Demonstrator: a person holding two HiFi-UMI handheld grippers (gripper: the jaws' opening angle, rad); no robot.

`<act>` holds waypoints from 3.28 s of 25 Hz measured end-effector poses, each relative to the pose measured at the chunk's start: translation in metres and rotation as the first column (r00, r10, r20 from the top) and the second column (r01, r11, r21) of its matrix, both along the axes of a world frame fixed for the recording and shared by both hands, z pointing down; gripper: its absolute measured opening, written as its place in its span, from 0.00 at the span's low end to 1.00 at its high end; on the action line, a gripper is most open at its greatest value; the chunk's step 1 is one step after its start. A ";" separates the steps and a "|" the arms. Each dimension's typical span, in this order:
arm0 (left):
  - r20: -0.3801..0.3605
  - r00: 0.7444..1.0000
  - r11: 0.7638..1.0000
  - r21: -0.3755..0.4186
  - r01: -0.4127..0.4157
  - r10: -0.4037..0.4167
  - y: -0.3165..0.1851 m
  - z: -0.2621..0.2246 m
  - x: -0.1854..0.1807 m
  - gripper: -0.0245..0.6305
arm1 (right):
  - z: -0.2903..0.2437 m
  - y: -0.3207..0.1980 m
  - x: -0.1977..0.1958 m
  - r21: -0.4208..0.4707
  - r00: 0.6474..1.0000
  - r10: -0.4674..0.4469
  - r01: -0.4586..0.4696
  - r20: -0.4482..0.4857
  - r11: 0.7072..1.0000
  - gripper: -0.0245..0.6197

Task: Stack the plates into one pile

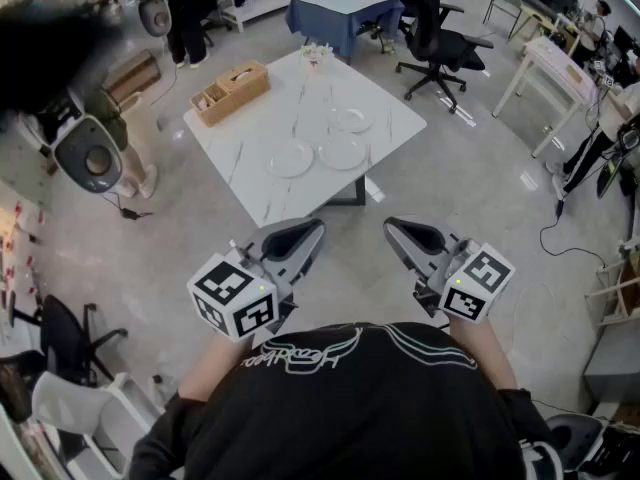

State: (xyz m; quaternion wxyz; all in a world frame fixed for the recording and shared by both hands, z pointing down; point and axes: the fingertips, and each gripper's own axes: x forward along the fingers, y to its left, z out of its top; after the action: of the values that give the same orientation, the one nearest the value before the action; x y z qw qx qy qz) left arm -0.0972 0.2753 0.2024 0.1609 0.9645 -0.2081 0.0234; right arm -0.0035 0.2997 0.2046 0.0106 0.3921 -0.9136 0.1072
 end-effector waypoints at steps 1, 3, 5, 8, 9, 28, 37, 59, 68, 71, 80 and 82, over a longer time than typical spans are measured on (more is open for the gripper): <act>0.000 1.000 1.000 0.001 -0.001 0.001 -0.002 0.000 -0.003 0.09 | 0.001 -0.003 -0.003 -0.003 1.000 0.001 -0.001 0.001 1.000 0.08; 0.001 1.000 1.000 0.003 -0.005 0.005 -0.008 0.001 -0.009 0.09 | 0.003 -0.008 -0.010 -0.008 1.000 0.002 -0.002 0.001 1.000 0.08; 0.005 1.000 1.000 0.004 -0.012 0.012 -0.012 0.004 -0.016 0.09 | 0.006 -0.013 -0.019 -0.013 1.000 0.004 -0.004 -0.001 1.000 0.08; 0.005 1.000 1.000 0.002 -0.015 0.015 -0.016 0.008 -0.032 0.09 | 0.010 -0.016 -0.035 -0.014 1.000 0.004 -0.004 -0.006 1.000 0.08; 0.006 1.000 1.000 0.003 -0.014 0.014 -0.017 0.009 -0.037 0.09 | 0.012 -0.017 -0.041 -0.013 1.000 0.005 -0.005 -0.007 1.000 0.08; 0.048 0.999 0.998 -0.064 0.004 -0.001 -0.069 0.068 -0.056 0.09 | 0.064 -0.077 -0.044 -0.069 0.996 0.087 -0.088 -0.012 0.994 0.10; 0.101 0.995 0.993 -0.117 0.025 -0.013 -0.151 0.085 0.003 0.09 | 0.085 -0.162 0.022 -0.124 0.997 0.076 -0.079 -0.030 0.989 0.32; 0.443 0.893 0.964 -0.190 0.187 -0.086 -0.334 0.208 0.108 0.09 | 0.203 -0.338 0.138 -0.334 0.981 -0.106 0.046 -0.163 0.941 0.46; 0.579 0.814 0.969 -0.175 0.172 -0.041 -0.363 0.260 0.112 0.09 | 0.256 -0.359 0.139 -0.411 0.955 -0.161 0.046 -0.249 0.910 0.46; 0.623 0.782 0.974 -0.168 0.151 -0.014 -0.371 0.276 0.113 0.09 | 0.273 -0.362 0.136 -0.445 0.952 -0.168 0.038 -0.257 0.895 0.46; 0.698 0.714 0.973 -0.198 0.115 0.057 -0.396 0.317 0.112 0.09 | 0.308 -0.379 0.135 -0.514 0.952 -0.160 0.002 -0.262 0.858 0.46; 0.708 0.702 0.972 -0.207 0.110 0.072 -0.399 0.324 0.112 0.09 | 0.312 -0.382 0.135 -0.521 0.951 -0.159 -0.002 -0.264 0.854 0.46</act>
State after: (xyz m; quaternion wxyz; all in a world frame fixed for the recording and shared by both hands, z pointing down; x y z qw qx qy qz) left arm 0.0146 -0.1238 0.5268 0.1806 0.8524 -0.2598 0.4162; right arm 0.1310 -0.0825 0.5167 0.2568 0.3486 -0.8546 0.2868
